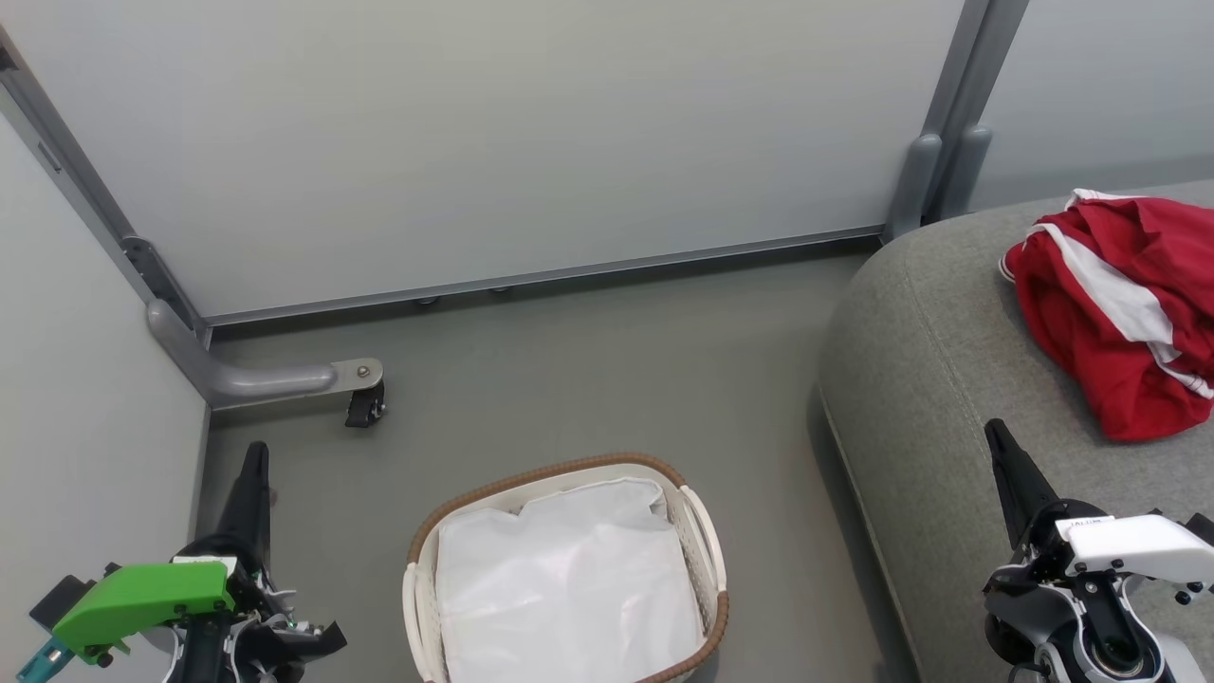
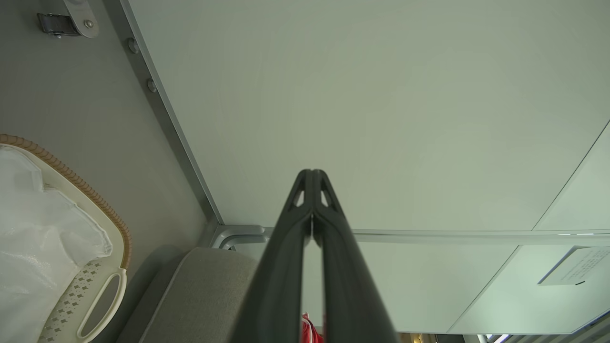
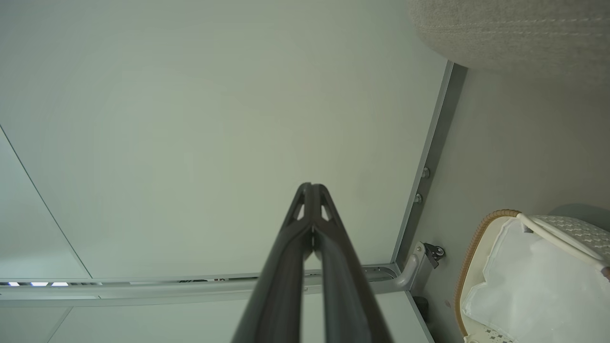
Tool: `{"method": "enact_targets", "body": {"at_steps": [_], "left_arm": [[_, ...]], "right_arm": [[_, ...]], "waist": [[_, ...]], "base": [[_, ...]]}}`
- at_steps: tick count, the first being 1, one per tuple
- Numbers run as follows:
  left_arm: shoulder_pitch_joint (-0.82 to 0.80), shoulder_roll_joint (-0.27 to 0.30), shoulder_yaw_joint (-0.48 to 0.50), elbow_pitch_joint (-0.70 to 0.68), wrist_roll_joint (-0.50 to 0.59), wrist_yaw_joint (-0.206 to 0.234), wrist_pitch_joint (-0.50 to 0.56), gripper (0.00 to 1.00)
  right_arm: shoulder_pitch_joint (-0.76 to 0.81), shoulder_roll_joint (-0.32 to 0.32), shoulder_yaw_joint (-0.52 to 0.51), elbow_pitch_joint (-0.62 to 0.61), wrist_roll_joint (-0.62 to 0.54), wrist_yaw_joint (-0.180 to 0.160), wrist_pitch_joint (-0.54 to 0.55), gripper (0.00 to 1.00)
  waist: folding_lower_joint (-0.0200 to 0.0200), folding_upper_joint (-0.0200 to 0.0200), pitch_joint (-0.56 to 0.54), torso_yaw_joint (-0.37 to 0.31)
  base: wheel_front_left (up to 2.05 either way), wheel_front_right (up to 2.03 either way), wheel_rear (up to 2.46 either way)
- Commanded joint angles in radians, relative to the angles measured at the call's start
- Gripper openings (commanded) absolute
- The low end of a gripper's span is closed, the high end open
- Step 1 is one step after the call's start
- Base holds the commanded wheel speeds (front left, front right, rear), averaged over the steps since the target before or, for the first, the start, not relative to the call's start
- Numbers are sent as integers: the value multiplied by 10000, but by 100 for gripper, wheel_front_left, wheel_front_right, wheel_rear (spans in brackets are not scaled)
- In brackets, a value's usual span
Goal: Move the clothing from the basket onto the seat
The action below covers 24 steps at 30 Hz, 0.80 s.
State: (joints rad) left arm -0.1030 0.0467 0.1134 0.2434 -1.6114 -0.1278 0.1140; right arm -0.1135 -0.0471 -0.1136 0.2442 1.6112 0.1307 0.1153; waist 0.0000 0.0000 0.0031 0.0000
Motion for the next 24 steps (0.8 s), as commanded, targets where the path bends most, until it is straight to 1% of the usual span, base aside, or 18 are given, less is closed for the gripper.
{"method": "enact_targets", "body": {"at_steps": [1,24], "left_arm": [[-112,66,23,-6,-30,-54,37,0],[-112,66,22,-7,-31,-54,36,0]], "right_arm": [[106,-60,-20,-23,35,0,12,0],[106,-60,-19,-23,36,0,11,0]], "waist": [[0,0,0,0],[0,0,0,0]], "base": [[0,0,0],[0,0,0]]}}
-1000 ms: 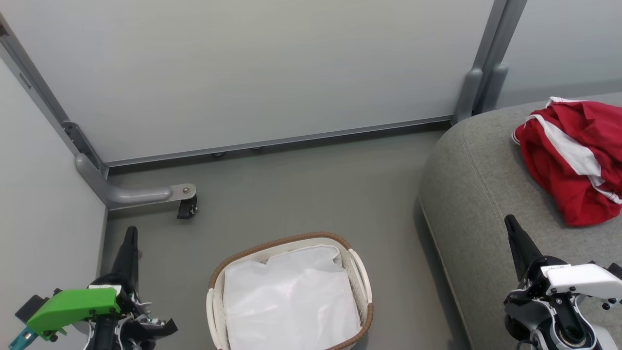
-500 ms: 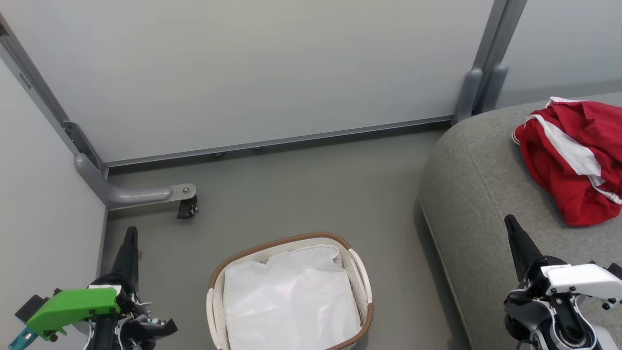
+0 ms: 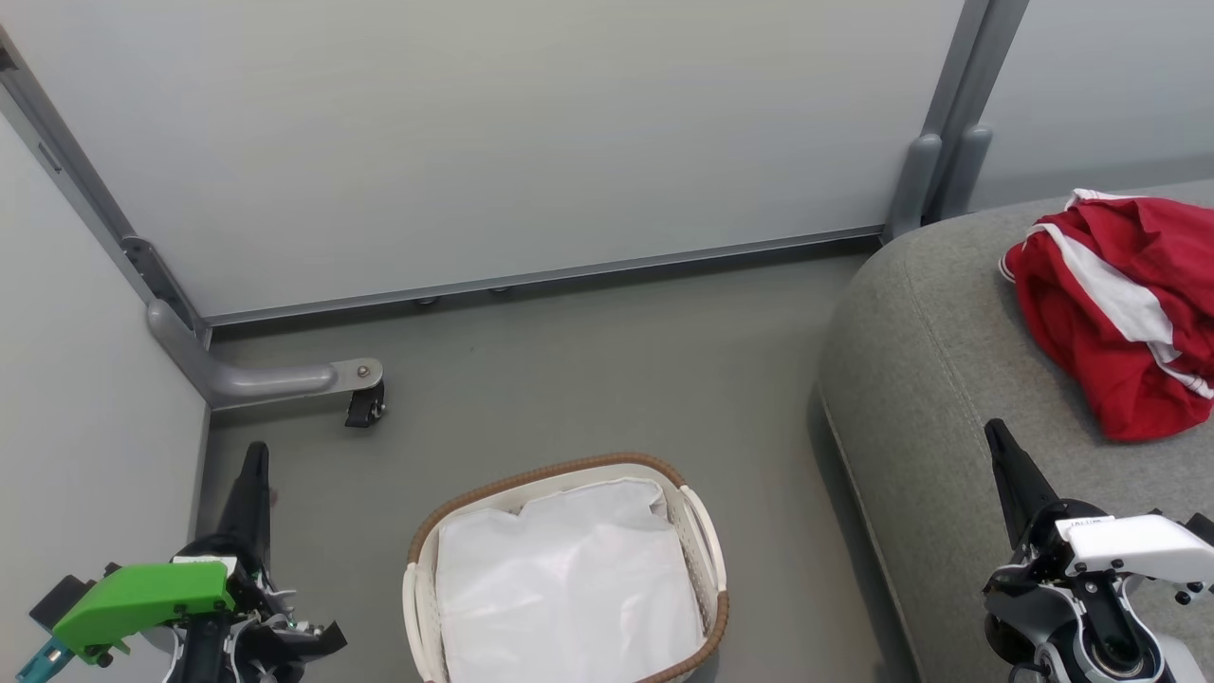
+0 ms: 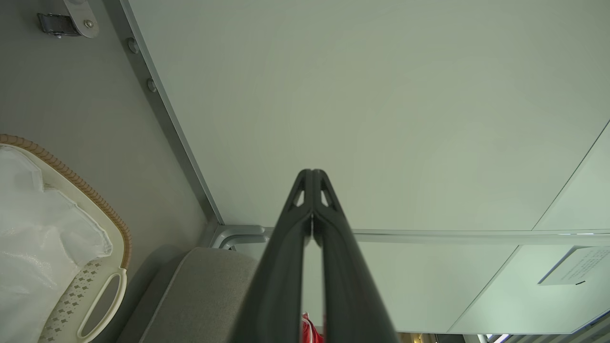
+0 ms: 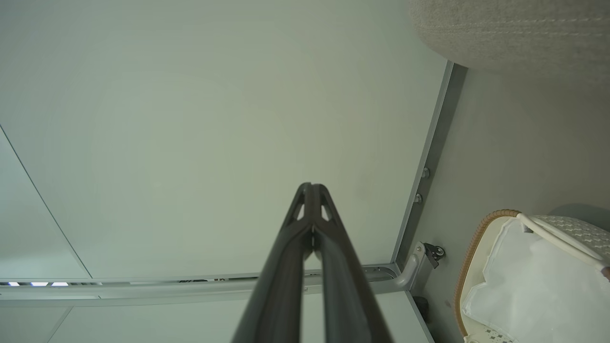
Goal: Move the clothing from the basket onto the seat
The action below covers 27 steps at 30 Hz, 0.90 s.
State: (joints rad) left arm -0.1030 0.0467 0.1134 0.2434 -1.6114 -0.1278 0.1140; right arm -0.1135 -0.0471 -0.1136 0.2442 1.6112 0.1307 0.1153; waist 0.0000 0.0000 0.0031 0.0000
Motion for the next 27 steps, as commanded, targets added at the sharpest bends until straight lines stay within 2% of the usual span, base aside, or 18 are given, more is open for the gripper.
{"method": "enact_targets", "body": {"at_steps": [1,27], "left_arm": [[-112,66,22,-7,-31,-54,36,0],[-112,67,21,-9,-30,-54,35,0]], "right_arm": [[106,-60,-19,-23,36,0,11,0],[106,-60,-20,-22,36,0,11,0]], "waist": [[0,0,0,0],[0,0,0,0]], "base": [[0,0,0],[0,0,0]]}}
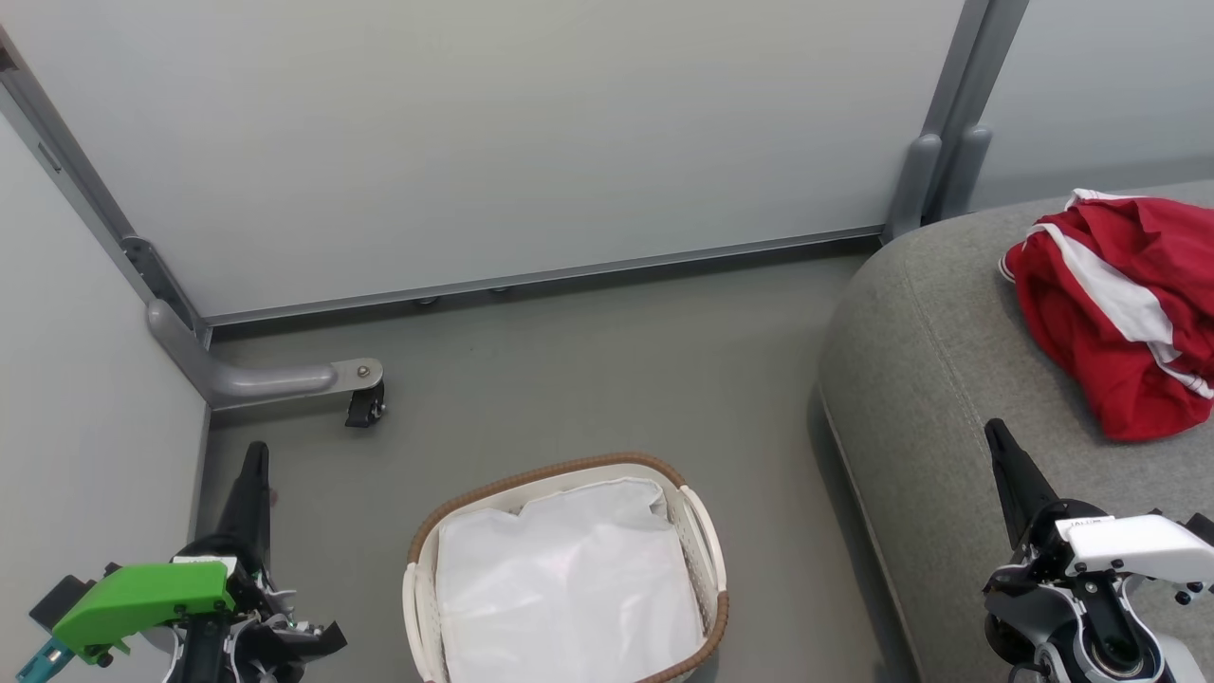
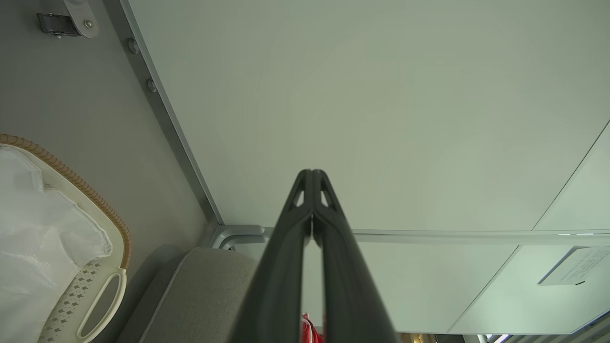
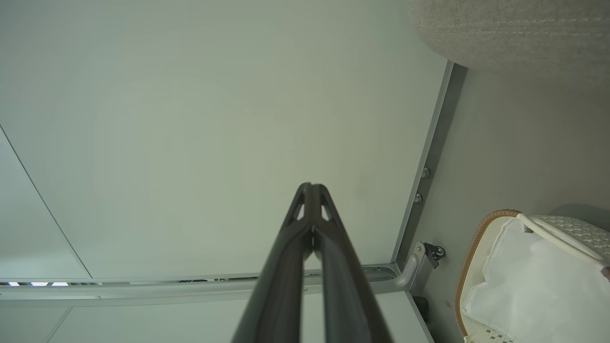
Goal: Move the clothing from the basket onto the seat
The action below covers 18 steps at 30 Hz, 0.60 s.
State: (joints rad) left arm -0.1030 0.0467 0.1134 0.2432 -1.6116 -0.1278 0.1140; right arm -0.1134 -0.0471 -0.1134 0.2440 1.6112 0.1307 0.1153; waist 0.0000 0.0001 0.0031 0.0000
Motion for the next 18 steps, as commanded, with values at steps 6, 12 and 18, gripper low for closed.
{"method": "enact_targets", "body": {"at_steps": [6,12,18], "left_arm": [[-112,67,21,-7,-28,-54,35,0],[-112,67,21,-7,-28,-54,35,0],[-112,67,21,-6,-28,-54,35,0]], "right_arm": [[105,-60,-22,-20,36,0,11,0],[105,-60,-22,-20,36,0,10,0],[105,-61,-22,-20,36,0,10,0]], "waist": [[0,-1,0,0],[0,-1,0,0],[0,-1,0,0]], "base": [[0,0,0],[0,0,0],[0,0,0]]}}
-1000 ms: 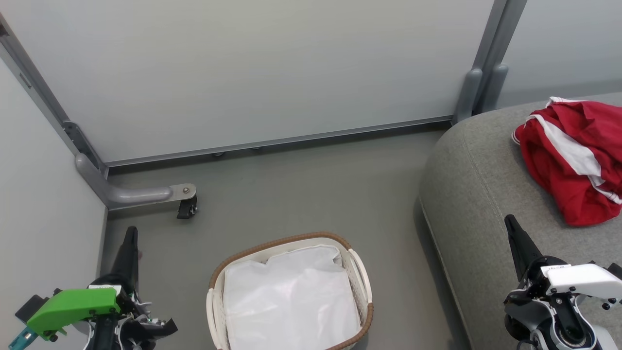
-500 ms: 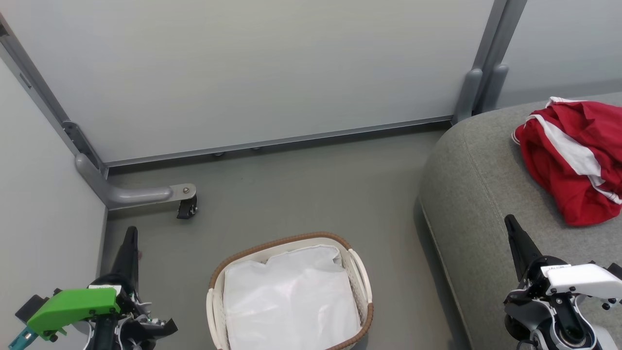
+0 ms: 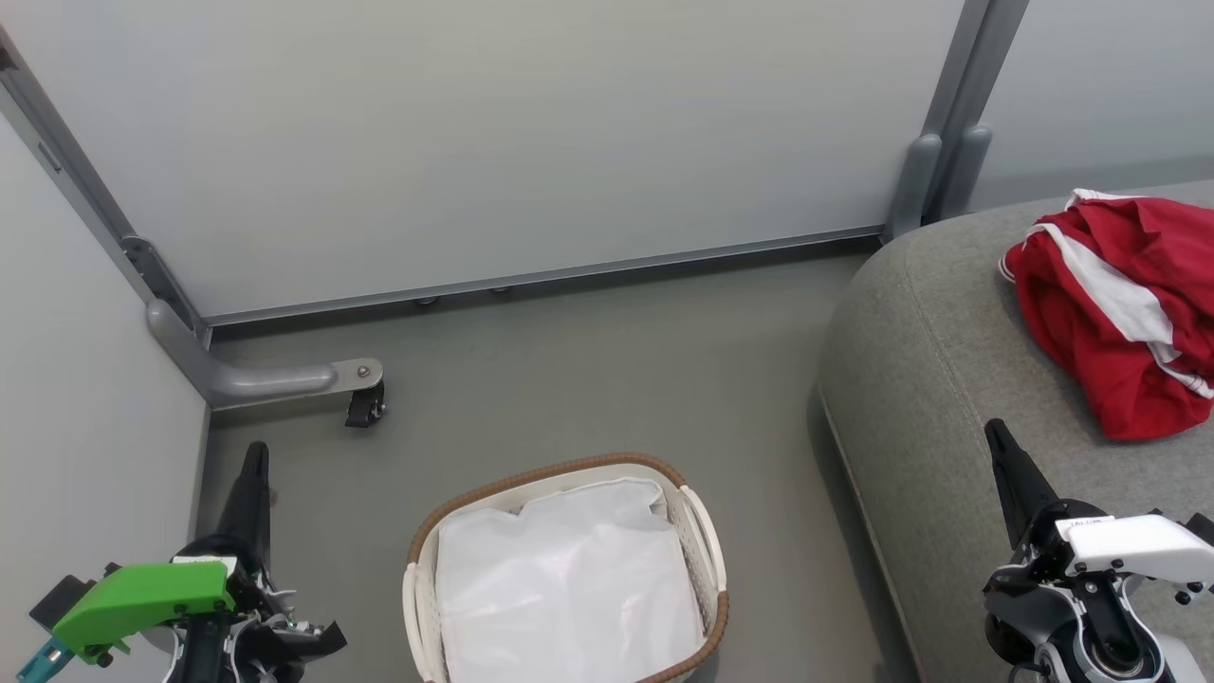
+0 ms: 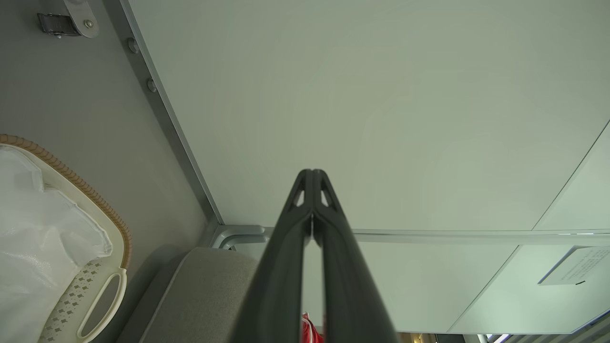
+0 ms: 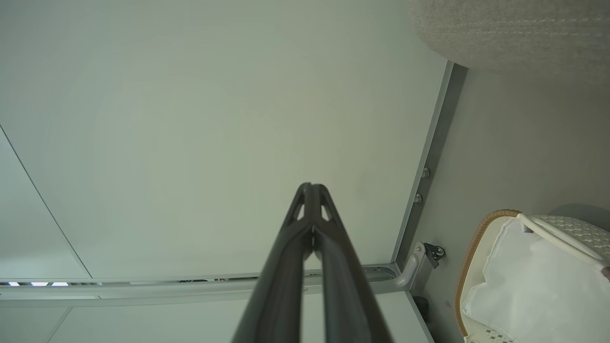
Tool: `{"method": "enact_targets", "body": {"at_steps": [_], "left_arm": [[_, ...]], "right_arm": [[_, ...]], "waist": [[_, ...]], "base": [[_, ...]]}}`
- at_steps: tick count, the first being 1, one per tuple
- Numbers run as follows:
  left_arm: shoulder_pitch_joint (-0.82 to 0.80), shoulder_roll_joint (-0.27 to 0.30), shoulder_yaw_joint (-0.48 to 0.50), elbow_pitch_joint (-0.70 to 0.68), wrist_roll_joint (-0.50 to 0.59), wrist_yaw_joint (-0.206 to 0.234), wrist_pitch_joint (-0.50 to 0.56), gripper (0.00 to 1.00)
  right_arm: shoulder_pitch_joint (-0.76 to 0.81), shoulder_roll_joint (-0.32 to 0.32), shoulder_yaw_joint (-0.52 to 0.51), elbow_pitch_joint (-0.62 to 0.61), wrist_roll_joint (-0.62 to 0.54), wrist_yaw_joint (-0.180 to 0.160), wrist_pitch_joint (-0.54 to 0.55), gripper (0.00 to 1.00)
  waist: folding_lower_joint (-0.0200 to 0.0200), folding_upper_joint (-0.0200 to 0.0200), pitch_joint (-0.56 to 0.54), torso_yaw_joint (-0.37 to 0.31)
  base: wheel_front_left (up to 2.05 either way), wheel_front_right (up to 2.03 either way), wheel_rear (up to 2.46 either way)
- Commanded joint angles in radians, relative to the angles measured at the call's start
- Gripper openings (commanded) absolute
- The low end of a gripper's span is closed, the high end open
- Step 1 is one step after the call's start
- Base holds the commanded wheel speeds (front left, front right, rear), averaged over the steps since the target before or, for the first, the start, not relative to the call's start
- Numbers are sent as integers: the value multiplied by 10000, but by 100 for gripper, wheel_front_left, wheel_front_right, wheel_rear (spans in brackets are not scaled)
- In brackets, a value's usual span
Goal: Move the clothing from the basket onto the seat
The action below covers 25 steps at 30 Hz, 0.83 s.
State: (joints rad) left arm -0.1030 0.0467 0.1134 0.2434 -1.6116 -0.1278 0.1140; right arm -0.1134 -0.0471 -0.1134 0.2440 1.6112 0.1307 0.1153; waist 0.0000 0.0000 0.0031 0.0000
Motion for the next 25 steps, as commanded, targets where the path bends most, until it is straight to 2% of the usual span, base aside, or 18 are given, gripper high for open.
{"method": "enact_targets", "body": {"at_steps": [1,25], "left_arm": [[-112,67,21,-6,-28,-54,35,0],[-113,67,20,-7,-29,-54,34,0]], "right_arm": [[105,-61,-22,-20,36,0,10,0],[106,-61,-21,-20,36,0,11,0]], "waist": [[0,0,0,0],[0,0,0,0]], "base": [[0,0,0],[0,0,0]]}}
